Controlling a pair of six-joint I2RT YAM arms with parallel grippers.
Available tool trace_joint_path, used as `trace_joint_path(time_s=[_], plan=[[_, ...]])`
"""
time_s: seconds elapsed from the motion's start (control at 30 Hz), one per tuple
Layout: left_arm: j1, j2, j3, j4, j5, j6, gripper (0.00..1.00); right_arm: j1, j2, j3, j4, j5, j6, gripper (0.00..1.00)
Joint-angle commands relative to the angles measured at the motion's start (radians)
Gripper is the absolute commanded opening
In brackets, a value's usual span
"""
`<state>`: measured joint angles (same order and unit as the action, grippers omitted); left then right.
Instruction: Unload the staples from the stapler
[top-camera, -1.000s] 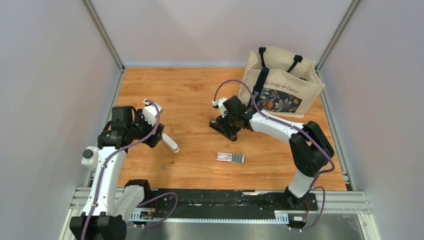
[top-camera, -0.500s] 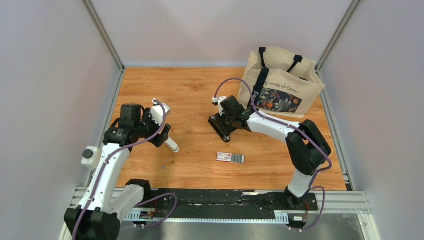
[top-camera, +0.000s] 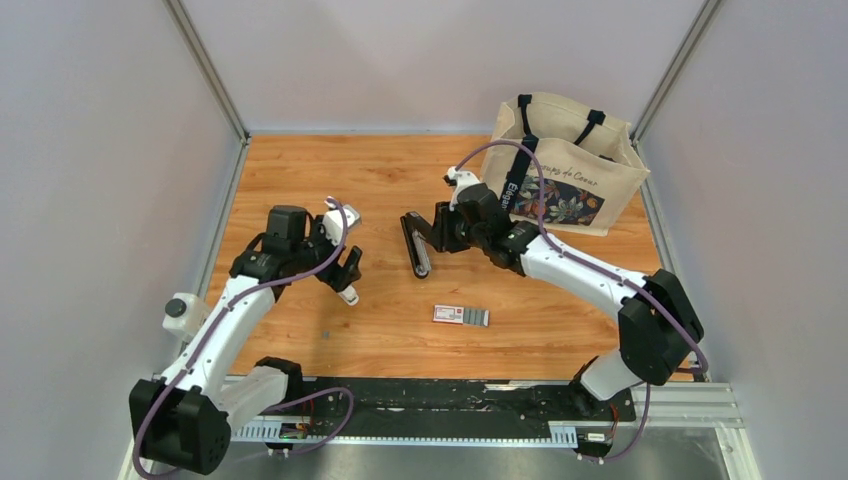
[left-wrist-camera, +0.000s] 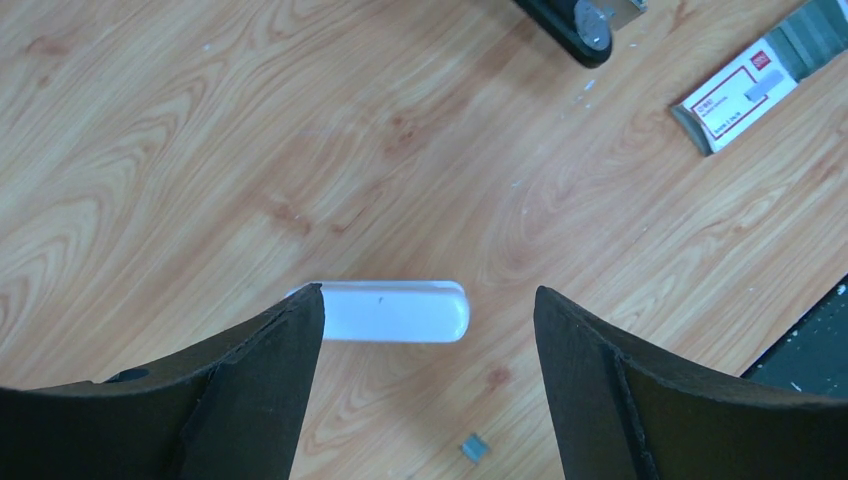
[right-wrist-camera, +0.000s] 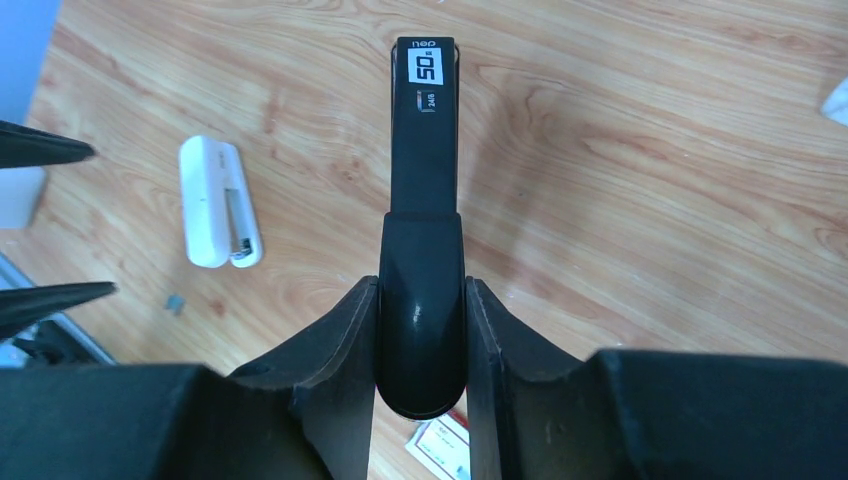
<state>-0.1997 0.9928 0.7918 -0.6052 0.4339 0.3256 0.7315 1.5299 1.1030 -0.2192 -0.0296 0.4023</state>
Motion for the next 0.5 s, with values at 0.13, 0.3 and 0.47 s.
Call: trace_joint_path(time_s=[0.13, 0.3, 0.47], plan=[[-0.107, 0.113, 0.014, 0.111, 0.0, 0.023, 0.85, 0.039, -0.119, -0.06, 0.194, 0.011, 0.154, 0.0], [-0.158, 0.153, 0.027, 0.127, 0.046, -0.008, 0.85, 0.078, -0.178, -0.115, 0.286, 0.077, 0.254, 0.0], [-0.185, 0.184, 0.052, 0.116, 0.11, -0.046, 0.86, 0.114, -0.212, -0.152, 0.334, 0.14, 0.311, 0.0]])
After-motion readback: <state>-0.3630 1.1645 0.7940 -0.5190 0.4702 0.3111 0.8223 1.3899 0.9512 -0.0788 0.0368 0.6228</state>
